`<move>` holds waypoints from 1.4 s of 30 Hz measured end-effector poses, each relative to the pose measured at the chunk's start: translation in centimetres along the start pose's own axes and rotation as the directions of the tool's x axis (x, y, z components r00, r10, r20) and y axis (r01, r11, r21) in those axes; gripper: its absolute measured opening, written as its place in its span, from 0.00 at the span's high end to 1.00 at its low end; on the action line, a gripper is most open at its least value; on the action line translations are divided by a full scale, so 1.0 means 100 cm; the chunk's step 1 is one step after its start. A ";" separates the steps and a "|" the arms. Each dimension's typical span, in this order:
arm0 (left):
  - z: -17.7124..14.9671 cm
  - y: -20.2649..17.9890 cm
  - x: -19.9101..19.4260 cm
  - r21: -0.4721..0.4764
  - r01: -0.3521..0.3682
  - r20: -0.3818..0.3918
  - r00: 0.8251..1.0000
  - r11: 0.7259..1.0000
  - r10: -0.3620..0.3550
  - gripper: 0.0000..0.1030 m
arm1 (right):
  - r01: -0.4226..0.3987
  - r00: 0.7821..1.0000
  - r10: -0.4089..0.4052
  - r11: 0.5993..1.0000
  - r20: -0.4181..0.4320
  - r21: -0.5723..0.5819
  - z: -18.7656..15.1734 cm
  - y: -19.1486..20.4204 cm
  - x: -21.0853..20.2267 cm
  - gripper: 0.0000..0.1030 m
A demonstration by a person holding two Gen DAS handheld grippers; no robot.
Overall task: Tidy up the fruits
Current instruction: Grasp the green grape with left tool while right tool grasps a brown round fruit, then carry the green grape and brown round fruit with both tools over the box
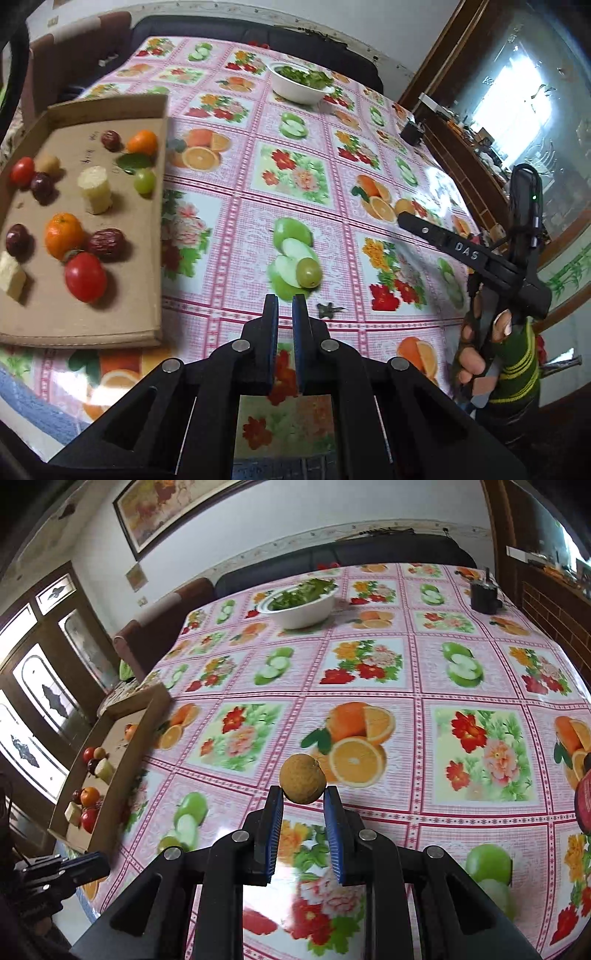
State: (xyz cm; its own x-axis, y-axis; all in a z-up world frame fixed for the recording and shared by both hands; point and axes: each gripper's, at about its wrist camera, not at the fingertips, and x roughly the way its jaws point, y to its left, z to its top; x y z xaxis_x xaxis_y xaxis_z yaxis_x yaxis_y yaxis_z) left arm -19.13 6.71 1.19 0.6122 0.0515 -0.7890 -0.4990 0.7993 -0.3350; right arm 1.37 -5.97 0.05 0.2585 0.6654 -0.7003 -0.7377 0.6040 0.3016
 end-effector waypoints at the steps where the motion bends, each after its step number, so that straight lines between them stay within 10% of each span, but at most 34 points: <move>1: 0.002 -0.002 0.003 -0.004 0.011 -0.002 1.000 1.000 -0.011 0.94 | -0.002 1.000 0.002 1.000 -0.004 0.005 -0.002 0.000 0.000 0.77; 7: 0.016 -0.026 0.029 0.053 -0.034 -0.004 0.999 0.998 0.034 0.69 | -0.026 1.000 0.027 1.000 -0.014 0.016 -0.009 0.001 -0.001 0.77; 17: 0.021 -0.027 0.067 0.075 -0.134 -0.060 0.988 0.988 0.139 0.82 | -0.036 0.999 0.036 0.999 -0.012 0.037 -0.012 -0.003 -0.003 0.77; 42: 0.031 0.011 -0.012 0.001 -0.319 0.109 0.942 0.948 0.317 0.82 | -0.171 0.985 0.169 0.981 -0.029 -0.090 0.005 0.083 0.005 0.78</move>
State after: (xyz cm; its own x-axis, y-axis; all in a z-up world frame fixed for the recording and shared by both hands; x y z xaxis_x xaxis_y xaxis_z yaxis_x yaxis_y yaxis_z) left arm -18.49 9.38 3.33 0.4853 0.3675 -0.7934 -0.6678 0.7415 -0.0650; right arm -4.32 -0.41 2.51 0.1123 0.7448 -0.6577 -0.8239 0.4399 0.3574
